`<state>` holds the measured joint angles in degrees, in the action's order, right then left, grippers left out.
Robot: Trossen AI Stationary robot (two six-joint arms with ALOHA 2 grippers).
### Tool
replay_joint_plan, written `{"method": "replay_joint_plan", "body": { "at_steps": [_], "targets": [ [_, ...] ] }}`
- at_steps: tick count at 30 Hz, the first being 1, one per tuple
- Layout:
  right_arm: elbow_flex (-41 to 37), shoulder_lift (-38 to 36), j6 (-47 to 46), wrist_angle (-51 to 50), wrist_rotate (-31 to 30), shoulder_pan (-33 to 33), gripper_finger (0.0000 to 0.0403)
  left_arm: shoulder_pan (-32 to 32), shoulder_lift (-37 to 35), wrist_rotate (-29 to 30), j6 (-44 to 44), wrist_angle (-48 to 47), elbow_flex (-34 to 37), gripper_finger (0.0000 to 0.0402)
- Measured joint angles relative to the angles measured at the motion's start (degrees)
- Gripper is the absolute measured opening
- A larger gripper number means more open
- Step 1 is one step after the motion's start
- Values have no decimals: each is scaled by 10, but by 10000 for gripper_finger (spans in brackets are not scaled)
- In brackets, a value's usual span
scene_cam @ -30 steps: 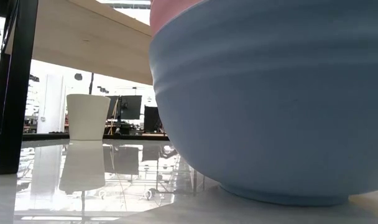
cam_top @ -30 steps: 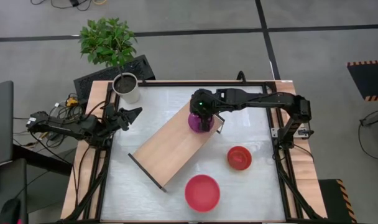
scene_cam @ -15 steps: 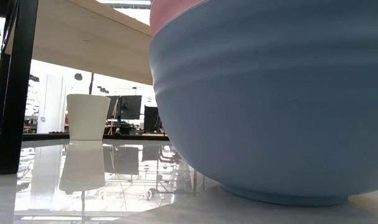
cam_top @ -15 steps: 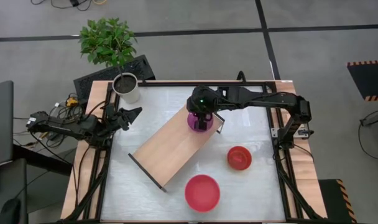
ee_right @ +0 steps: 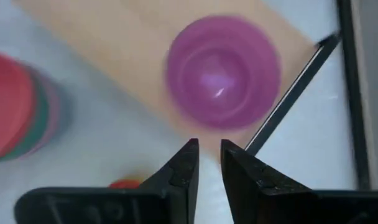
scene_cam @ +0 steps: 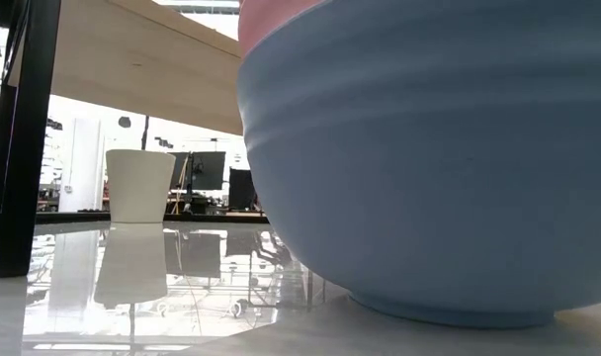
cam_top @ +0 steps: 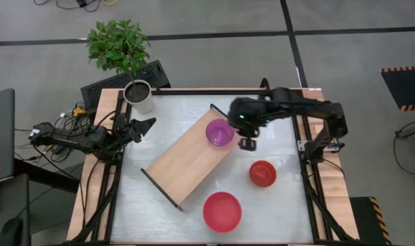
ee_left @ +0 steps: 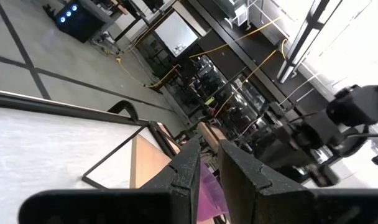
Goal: Place and stack bowls onto a shelf
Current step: Stack the left red bowl on top of the violet bowl into the shelf
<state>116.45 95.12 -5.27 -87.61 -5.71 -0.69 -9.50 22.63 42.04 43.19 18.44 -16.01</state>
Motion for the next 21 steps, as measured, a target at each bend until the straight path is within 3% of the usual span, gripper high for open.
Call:
{"method": "replay_joint_plan", "body": {
  "at_steps": [5, 9, 15, 21],
  "targets": [
    [-12, -86, -98, -20, -3, -35, 107, 0, 0, 0, -20, -1, 0, 43],
    [-55, -168, -190, -23, -50, -67, 107, 0, 0, 0, -20, 0, 0, 43],
    [-204, -294, -366, -25, -139, -125, 108, 0, 0, 0, -17, 2, 0, 43],
    [-383, -382, -493, 7, -144, -175, 108, 0, 0, -3, -15, 2, 0, 43]
  ]
}}
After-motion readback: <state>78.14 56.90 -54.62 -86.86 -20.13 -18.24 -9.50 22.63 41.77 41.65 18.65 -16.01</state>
